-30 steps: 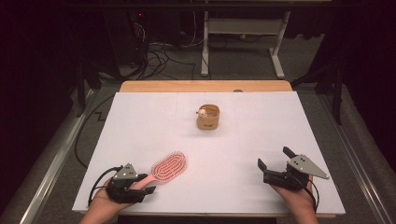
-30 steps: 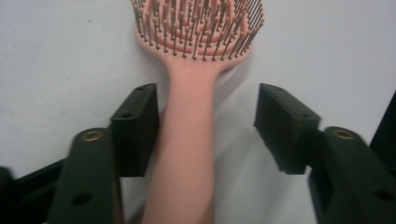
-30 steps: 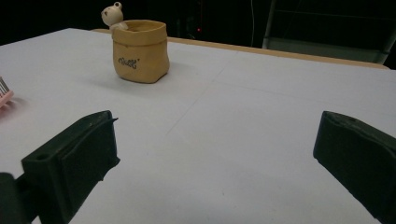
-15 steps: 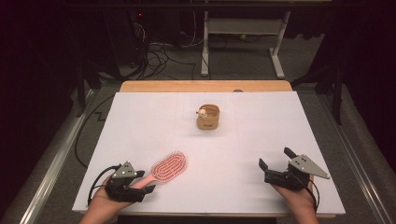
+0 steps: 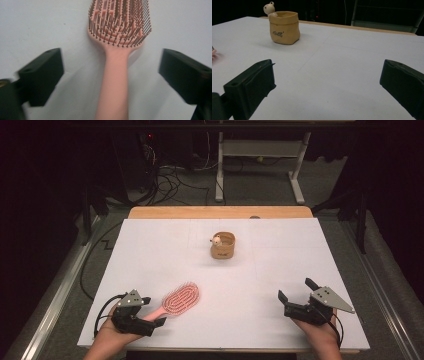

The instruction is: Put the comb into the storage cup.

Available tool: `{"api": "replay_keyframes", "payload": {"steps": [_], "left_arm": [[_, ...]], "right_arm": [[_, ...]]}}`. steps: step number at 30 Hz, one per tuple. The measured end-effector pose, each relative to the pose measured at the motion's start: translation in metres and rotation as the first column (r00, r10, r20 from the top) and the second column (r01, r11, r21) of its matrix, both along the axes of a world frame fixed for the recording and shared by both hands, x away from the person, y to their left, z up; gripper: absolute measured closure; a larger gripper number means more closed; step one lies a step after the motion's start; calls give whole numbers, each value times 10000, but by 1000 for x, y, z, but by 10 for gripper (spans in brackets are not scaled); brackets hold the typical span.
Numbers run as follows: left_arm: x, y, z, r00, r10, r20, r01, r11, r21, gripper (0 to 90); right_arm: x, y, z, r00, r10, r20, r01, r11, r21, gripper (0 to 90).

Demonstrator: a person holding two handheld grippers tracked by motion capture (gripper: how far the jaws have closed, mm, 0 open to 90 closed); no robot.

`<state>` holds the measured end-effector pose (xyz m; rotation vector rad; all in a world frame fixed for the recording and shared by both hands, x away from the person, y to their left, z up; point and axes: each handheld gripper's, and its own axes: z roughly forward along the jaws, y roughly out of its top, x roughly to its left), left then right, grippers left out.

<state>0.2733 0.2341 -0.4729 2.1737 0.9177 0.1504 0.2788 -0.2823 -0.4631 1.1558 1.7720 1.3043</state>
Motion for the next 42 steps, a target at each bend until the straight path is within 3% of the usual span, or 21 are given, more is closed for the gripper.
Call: {"api": "replay_keyframes", "payload": {"steps": [9,12,15,19,22,26,32,42], "left_arm": [[3,-1,5,9976,309,619,-320,9993,169,0],[1,-10,12,9955,260,906,-315,9978,589,0],[4,-16,18,9954,182,942,-258,9965,793,0],[9,-23,24,9972,-15,751,-65,9944,1058,0],[13,-27,30,9990,-120,440,82,9963,855,3],[18,-31,34,9994,-184,304,154,9953,959,7],[27,-42,35,9988,-492,73,475,9870,1532,8],[45,-54,41,9947,-877,-533,968,9741,2045,2]], "right_arm": [[1,2,0,10000,71,8,-71,10000,-62,3],[2,1,0,10000,0,-20,0,10000,-24,3],[1,1,1,10000,24,51,-24,10000,-67,3],[-1,1,2,9999,114,103,-114,9999,-80,3],[1,2,1,9999,149,48,-149,9999,-67,3],[2,2,2,9999,133,15,-133,9999,-38,3],[2,2,2,9999,145,40,-145,9999,-75,3],[2,2,1,10000,76,-24,-76,10000,-53,3]]}}
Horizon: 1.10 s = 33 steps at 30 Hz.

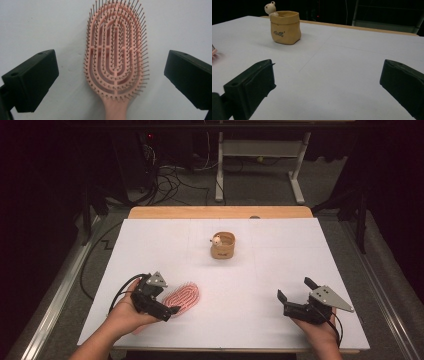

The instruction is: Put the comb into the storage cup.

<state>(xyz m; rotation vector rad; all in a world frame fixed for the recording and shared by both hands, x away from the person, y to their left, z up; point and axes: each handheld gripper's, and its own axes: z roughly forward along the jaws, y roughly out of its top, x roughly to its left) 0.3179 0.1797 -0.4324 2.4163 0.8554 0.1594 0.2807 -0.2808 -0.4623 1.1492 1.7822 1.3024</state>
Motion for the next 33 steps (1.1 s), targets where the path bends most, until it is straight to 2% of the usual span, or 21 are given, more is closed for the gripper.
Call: {"api": "replay_keyframes", "payload": {"steps": [1,2,4,5,8,9,12,13,15,16,18,19,20,23,24,25,29,30,31,33], "left_arm": [[2,-5,0,9999,-81,-75,82,9997,224,2],[2,-5,0,9999,-81,-75,82,9997,224,2],[5,-13,-1,9993,-270,-262,286,9974,658,3],[5,-13,-1,9993,-270,-262,286,9974,658,3],[12,-20,-3,9976,-359,-589,420,9934,1067,7],[12,-20,-3,9976,-359,-589,420,9934,1067,7],[18,-28,-5,9954,-391,-880,521,9873,1503,8],[18,-28,-5,9954,-391,-880,521,9873,1503,7],[21,-34,-8,9925,-462,-1132,671,9799,1881,7],[21,-34,-8,9925,-462,-1132,671,9799,1881,7],[22,-41,-9,9905,-569,-1254,821,9752,2057,18],[22,-41,-9,9905,-569,-1254,821,9752,2057,27],[23,-45,-9,9900,-666,-1244,932,9705,2223,33],[24,-48,-11,9888,-686,-1324,988,9665,2370,33],[24,-50,-13,9874,-732,-1404,1079,9602,2577,33],[24,-50,-13,9874,-732,-1404,1079,9602,2577,33],[25,-53,-16,9865,-709,-1474,1114,9513,2875,35],[26,-53,-17,9861,-685,-1514,1117,9478,2986,39],[27,-54,-19,9866,-637,-1502,1095,9409,3204,40],[27,-54,-20,9853,-610,-1596,1108,9392,3250,40]], "right_arm": [[0,0,0,10000,4,6,-4,10000,-11,3],[0,0,0,10000,-2,10,2,10000,-11,3],[0,0,0,10000,6,15,-6,10000,8,3],[0,0,0,10000,6,15,-6,10000,8,3],[0,0,0,10000,-2,2,2,10000,15,3],[0,0,0,10000,-2,2,2,10000,15,3],[0,0,0,10000,3,-7,-3,10000,40,3],[0,0,0,10000,3,-7,-3,10000,40,3],[0,-1,0,10000,-18,-18,18,10000,66,3],[0,-1,0,10000,-17,-16,17,10000,67,3],[0,-1,0,10000,-3,-13,4,10000,60,3],[0,-1,0,10000,-3,-13,4,10000,60,3],[0,0,-1,10000,6,-13,-6,10000,43,3],[0,0,-1,10000,29,-19,-29,10000,26,3],[0,0,-1,10000,40,0,-40,10000,25,3],[0,0,-1,10000,40,0,-40,10000,25,3],[0,0,-1,10000,30,-8,-30,10000,20,3],[1,0,-1,10000,27,-29,-26,10000,16,3],[0,0,-1,10000,28,-35,-28,10000,16,3],[0,0,-1,10000,43,-23,-43,10000,30,3]]}}
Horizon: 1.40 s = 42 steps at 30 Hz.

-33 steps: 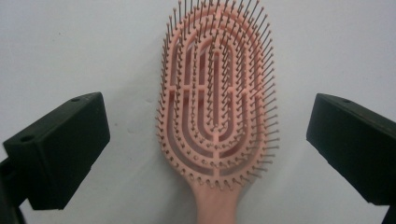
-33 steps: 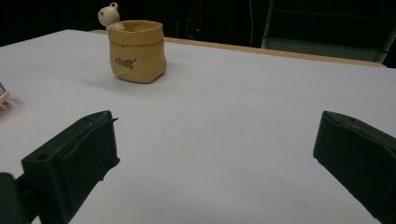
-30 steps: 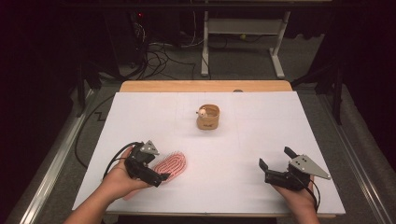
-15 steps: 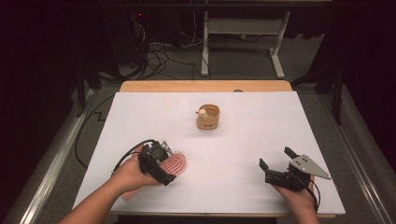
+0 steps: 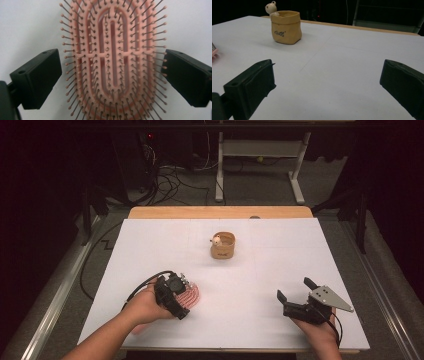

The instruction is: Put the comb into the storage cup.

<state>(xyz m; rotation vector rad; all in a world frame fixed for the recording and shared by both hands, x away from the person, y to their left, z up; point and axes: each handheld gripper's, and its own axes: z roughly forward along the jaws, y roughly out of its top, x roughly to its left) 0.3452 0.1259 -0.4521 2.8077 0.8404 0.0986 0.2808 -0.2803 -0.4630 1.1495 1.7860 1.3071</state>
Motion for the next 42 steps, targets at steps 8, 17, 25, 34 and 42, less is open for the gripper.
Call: {"api": "replay_keyframes", "payload": {"steps": [8,17,25,34,42], "left_arm": [[2,-2,0,9998,68,-166,-66,9999,121,37],[7,-1,-4,9989,139,-456,-136,9999,66,12],[10,0,-5,9976,100,-679,-102,9999,-20,0],[13,-1,-5,9961,227,-849,-231,9997,-29,0],[14,-3,-5,9947,345,-969,-337,9994,97,0]], "right_arm": [[0,0,0,10000,21,14,-21,10000,10,3],[-1,0,0,10000,15,13,-15,10000,12,3],[-1,1,0,10000,43,-12,-43,10000,-9,3],[0,2,-1,10000,83,-53,-83,10000,-8,3],[0,2,-1,9999,110,-66,-110,9999,23,3]]}}
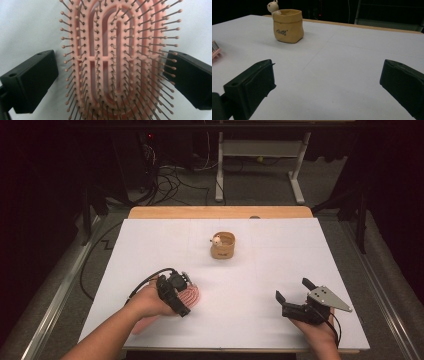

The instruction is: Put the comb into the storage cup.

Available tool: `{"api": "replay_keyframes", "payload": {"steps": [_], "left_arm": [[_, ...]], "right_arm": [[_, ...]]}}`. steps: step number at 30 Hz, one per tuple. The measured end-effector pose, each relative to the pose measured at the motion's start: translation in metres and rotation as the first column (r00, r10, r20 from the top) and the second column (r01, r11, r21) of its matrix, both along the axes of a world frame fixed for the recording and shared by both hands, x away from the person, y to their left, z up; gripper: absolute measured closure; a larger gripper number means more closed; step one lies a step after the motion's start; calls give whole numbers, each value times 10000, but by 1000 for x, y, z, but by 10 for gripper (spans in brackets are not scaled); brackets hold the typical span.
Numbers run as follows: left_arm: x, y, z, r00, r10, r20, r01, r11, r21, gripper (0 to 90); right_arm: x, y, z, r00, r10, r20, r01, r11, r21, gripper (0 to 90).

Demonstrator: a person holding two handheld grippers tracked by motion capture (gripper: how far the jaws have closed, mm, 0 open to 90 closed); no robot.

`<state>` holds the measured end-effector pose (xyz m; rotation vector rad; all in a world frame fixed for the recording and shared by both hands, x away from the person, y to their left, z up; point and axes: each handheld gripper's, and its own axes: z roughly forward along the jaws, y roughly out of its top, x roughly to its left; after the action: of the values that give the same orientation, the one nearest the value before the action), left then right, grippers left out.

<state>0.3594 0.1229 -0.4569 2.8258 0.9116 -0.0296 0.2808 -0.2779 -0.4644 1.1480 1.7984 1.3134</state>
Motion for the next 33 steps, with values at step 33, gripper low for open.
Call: {"api": "replay_keyframes", "payload": {"steps": [33], "left_arm": [[8,-11,2,9985,32,-551,14,9966,822,0]], "right_arm": [[0,1,-1,9999,50,-153,-48,9999,109,3]]}}
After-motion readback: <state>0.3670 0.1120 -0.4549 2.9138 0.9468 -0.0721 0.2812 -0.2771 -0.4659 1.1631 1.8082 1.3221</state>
